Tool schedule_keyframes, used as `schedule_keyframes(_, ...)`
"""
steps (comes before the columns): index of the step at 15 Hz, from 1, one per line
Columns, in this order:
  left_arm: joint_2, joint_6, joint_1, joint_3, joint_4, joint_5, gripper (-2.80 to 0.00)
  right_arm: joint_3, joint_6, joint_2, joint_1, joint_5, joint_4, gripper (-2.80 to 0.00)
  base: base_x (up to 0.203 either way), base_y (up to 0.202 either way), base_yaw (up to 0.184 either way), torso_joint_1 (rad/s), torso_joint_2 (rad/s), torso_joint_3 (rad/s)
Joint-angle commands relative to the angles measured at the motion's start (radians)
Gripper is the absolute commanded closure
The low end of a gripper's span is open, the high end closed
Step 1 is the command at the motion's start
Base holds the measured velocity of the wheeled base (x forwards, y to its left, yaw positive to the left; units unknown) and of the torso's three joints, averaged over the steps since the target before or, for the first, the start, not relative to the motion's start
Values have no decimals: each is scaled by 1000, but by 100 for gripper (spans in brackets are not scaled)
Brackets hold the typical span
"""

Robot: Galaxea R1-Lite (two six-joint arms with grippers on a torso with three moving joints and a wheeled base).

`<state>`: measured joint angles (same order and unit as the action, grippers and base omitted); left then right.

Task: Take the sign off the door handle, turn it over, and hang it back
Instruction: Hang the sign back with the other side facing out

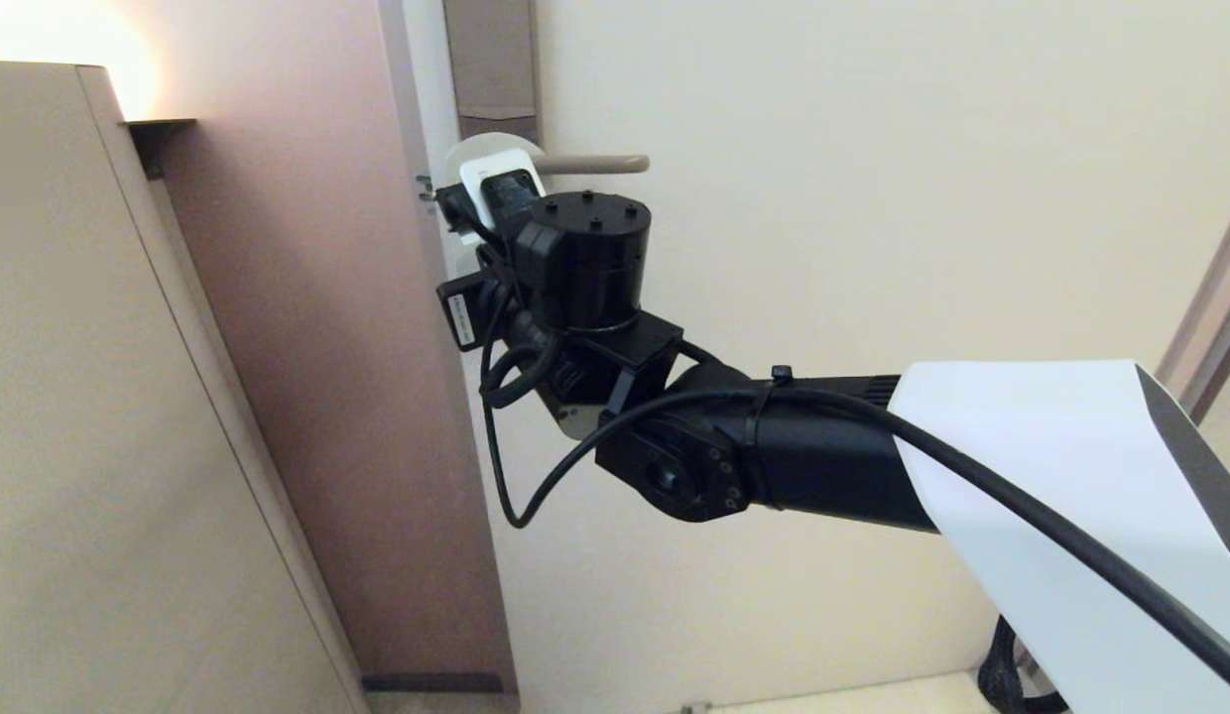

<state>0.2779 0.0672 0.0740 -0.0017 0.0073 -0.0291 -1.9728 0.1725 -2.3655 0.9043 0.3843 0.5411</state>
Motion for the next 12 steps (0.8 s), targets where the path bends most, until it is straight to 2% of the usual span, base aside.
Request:
schedule_keyframes(1,1,0,0,0,0,0,0,0,2,-1,1,1,3,0,0,0,0,0,0,0)
schedule_keyframes(12,1,0,0,0,0,0,0,-3,4,-46,-8,-5,7,0,0,0,0,0,0,0)
